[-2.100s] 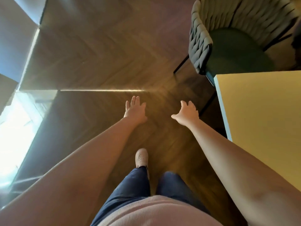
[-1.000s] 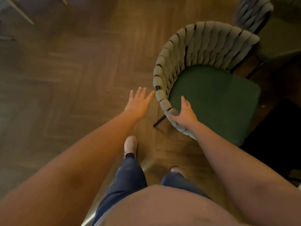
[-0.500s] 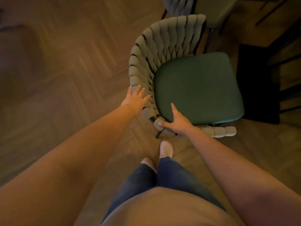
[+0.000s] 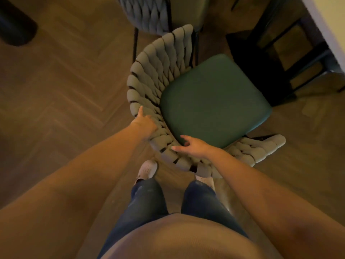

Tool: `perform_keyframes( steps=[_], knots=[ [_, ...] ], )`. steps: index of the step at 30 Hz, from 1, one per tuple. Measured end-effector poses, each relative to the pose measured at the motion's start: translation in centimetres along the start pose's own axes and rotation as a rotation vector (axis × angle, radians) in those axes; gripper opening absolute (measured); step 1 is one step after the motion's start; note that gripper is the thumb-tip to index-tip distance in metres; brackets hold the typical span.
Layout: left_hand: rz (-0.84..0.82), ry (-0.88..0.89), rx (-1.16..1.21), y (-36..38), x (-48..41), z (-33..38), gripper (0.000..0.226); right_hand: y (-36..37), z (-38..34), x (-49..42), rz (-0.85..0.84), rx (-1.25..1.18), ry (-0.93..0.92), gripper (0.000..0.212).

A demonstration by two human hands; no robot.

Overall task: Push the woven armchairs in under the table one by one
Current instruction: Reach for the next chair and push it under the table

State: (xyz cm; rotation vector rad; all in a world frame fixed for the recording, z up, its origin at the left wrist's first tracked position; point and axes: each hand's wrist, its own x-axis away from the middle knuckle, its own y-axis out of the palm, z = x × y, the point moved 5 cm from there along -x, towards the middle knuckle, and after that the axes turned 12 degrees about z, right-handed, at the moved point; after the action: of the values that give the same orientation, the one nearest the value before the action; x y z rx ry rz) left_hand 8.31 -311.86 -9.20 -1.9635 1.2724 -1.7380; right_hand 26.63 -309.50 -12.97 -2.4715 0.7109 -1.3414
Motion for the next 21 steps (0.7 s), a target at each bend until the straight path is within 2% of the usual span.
perform_keyframes(
  steps=[2, 5, 7, 10, 13, 15, 18, 21],
  knots=[
    [0.086, 0.056, -0.013, 0.2, -0.4, -1.7, 0.063, 1.1, -1.2, -0.4, 0.081, -0.120, 0.049, 0.085],
    [0.184, 0.162, -0.024, 0.7, -0.4, -3.1, 0.058, 3.6, -2.5, -0.5, 0.130, -0.251, 0.112, 0.093],
    [0.240, 0.209, -0.019, 0.7, -0.6, -4.0, 0.055, 4.7, -3.4, -0.4, 0.196, -0.151, 0.109, 0.089],
    [0.286, 0.247, -0.051, 0.6, -1.1, -5.0, 0.054, 5.0, -4.8, 0.6, 0.385, 0.042, 0.079, 0.076],
    [0.260, 0.226, -0.032, 0.3, -1.8, -5.6, 0.061, 5.9, -5.0, 1.7, 0.517, 0.229, 0.025, 0.064],
    [0.227, 0.222, -0.038, 0.3, -2.5, -5.8, 0.062, 6.6, -4.7, 1.8, 0.556, 0.369, 0.015, 0.052],
    [0.254, 0.239, -0.034, 1.2, -3.7, -5.8, 0.056, 6.8, -4.4, 1.6, 0.588, 0.399, 0.058, 0.029],
    [0.337, 0.243, -0.005, 1.7, -4.3, -6.0, 0.052, 6.5, -4.4, 1.5, 0.603, 0.406, 0.056, 0.023]
  ],
)
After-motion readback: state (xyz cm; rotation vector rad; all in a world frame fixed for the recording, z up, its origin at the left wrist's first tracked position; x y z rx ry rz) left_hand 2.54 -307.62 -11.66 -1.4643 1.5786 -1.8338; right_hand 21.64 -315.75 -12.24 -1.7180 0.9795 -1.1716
